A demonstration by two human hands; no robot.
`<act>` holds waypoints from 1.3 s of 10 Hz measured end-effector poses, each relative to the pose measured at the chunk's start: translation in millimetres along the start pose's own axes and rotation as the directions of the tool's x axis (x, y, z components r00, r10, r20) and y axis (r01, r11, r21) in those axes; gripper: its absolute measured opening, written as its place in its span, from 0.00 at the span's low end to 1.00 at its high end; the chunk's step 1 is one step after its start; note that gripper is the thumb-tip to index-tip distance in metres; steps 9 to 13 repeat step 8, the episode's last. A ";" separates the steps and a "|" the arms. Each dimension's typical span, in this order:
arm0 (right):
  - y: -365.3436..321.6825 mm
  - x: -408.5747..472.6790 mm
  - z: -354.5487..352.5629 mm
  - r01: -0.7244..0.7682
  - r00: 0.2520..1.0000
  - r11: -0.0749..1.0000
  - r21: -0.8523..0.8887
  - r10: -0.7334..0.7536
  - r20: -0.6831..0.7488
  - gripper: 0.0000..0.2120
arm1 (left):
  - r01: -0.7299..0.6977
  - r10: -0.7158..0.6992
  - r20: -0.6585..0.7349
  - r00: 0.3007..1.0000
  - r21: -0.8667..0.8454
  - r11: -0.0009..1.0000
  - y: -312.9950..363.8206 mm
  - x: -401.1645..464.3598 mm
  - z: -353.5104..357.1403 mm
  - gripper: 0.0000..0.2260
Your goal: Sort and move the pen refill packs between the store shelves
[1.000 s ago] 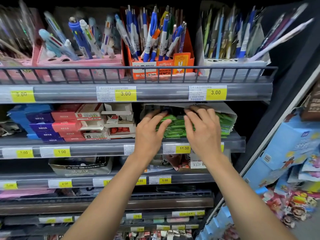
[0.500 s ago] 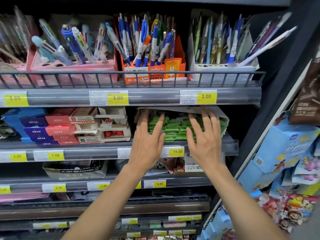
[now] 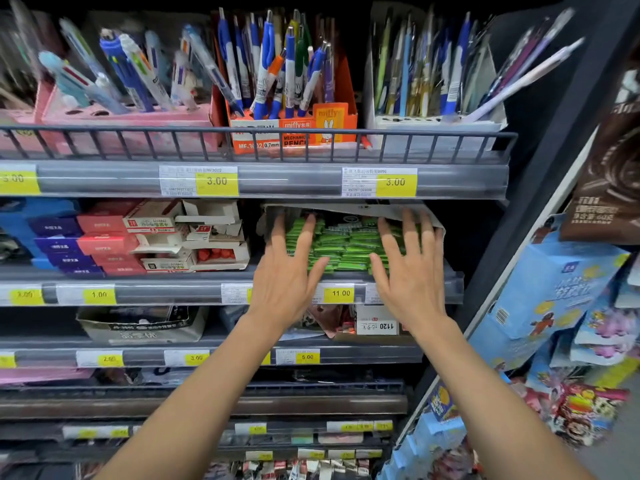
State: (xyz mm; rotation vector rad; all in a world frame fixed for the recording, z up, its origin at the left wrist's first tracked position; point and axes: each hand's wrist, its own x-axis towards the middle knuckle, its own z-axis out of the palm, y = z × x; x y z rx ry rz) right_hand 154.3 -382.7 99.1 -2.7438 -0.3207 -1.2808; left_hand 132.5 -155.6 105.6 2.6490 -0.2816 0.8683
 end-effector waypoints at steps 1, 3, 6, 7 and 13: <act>5.6 -7.1 2.0 -0.129 0.991 0.991 -0.040 0.129 0.017 0.27 | 0.000 0.001 -0.040 0.999 0.018 1.000 2.3 3.6 -3.4 0.27; 11.0 -7.3 12.1 -0.111 0.992 0.991 0.071 0.106 0.062 0.29 | 0.018 -0.019 0.031 0.999 0.053 0.998 9.5 6.0 10.5 0.27; 4.8 -10.5 0.5 -0.130 0.978 0.991 0.025 0.124 0.166 0.29 | 0.039 -0.046 0.044 0.998 0.148 0.988 11.6 7.7 6.4 0.27; -4.6 -7.0 -33.1 -0.117 0.977 0.992 0.043 0.107 0.185 0.29 | 0.063 -0.063 -0.001 0.998 0.163 0.985 20.3 4.9 -16.8 0.27; -31.3 -20.2 -68.8 -0.091 0.990 0.988 0.122 0.077 0.117 0.27 | 0.020 -0.013 -0.044 0.999 0.155 0.988 31.1 -12.6 -39.9 0.28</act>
